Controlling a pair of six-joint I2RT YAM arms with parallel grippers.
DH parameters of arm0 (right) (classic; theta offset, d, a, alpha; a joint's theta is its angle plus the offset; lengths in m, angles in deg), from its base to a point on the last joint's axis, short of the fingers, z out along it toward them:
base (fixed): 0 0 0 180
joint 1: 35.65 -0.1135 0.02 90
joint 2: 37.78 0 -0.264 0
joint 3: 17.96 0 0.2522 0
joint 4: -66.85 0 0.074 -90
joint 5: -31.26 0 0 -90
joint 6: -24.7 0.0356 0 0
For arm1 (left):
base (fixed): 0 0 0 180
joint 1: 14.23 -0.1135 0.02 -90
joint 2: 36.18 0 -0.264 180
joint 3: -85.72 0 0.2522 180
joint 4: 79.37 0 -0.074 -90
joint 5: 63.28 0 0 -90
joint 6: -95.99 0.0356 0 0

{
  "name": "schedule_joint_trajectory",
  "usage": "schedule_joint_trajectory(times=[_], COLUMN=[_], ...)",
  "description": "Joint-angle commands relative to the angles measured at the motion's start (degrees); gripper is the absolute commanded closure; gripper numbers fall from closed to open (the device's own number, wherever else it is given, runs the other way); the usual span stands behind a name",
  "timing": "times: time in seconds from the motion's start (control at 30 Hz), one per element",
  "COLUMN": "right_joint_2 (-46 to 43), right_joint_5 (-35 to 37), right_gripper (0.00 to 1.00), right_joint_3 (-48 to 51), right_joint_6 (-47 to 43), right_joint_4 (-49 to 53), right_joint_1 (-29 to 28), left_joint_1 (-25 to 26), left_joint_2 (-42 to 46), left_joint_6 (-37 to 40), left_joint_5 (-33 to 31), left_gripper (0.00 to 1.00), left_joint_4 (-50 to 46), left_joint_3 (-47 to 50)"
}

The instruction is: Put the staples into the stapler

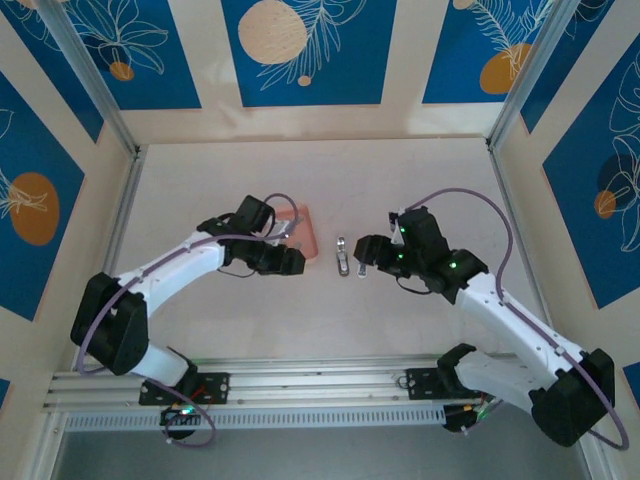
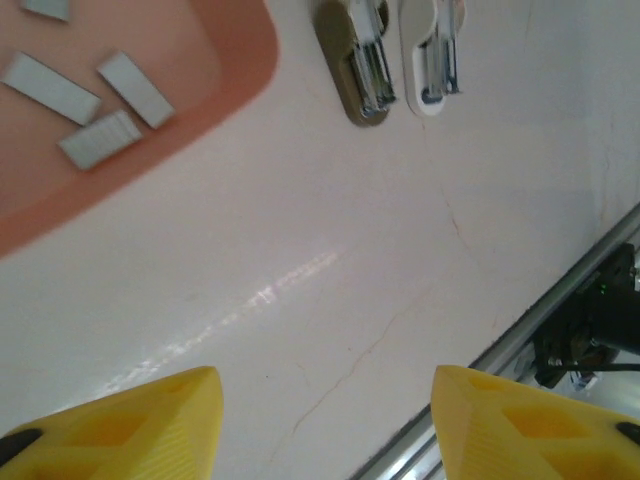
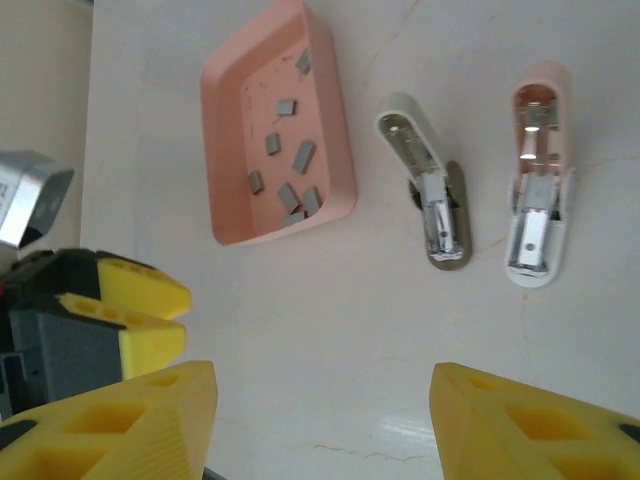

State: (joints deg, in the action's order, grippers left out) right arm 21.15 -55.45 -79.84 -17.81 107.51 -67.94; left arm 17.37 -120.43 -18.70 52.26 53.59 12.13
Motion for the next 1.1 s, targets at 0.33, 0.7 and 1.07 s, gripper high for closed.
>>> schedule_joint_trajectory(times=[0.33, 0.7, 1.07], right_joint_2=[8.31, -0.33, -7.14], right_joint_5=[4.08, 8.78, 8.70], right_gripper=[0.41, 0.41, 0.41], right_joint_3=[-10.59, -6.40, -2.62], right_joint_6=[-3.96, -2.01, -1.78], right_joint_4=[4.78, 7.49, 8.37], right_joint_1=[-5.76, -5.33, -5.24], left_joint_1=[-1.78, 3.44, 4.49], left_joint_2=[-7.39, -18.87, -25.22], left_joint_6=[18.30, 38.51, 40.19], left_joint_5=[-9.14, -12.97, -17.61], left_gripper=[0.29, 0.25, 0.24], left_joint_4=[-6.63, -14.38, -12.42], left_joint_3=[-11.64, -19.62, -21.51])
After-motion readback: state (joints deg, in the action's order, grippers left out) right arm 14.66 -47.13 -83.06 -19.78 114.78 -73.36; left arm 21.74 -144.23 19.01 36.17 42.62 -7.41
